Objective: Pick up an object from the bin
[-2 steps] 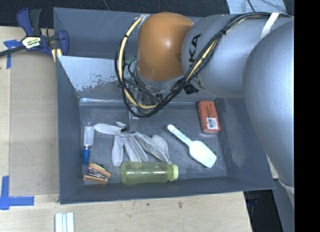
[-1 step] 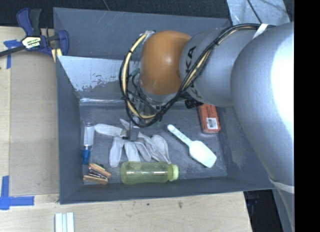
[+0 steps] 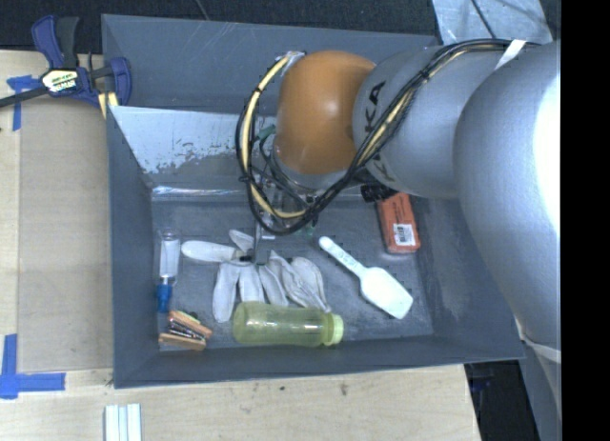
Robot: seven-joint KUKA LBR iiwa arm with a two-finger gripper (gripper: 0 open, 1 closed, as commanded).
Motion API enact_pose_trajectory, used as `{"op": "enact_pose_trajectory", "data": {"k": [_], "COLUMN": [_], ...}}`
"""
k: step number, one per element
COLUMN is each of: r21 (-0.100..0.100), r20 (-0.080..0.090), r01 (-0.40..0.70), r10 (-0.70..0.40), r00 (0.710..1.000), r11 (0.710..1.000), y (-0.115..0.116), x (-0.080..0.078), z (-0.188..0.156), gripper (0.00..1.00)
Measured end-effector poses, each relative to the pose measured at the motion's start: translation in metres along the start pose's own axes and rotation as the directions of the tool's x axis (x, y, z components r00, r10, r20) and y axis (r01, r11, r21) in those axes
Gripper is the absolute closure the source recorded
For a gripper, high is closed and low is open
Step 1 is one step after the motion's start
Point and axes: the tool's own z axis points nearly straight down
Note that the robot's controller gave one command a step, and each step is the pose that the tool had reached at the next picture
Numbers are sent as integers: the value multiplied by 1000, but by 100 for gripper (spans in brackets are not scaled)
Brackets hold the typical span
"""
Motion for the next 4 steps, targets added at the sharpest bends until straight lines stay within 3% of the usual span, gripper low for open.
{"op": "enact_pose_trajectory", "data": {"k": [1,2,3,4], "r21": [-1,-5,-4,-4], "r20": [3,5,3,3], "r01": [-48,-292,-193,-193], "r10": [48,292,193,193], "r00": [999,956,981,981], "r11": [999,956,981,981], "y": [-5,-10,-9,-9], "x": [4,14,27,27], "z": [-11,33,44,44], "gripper": [0,0,100,100]}}
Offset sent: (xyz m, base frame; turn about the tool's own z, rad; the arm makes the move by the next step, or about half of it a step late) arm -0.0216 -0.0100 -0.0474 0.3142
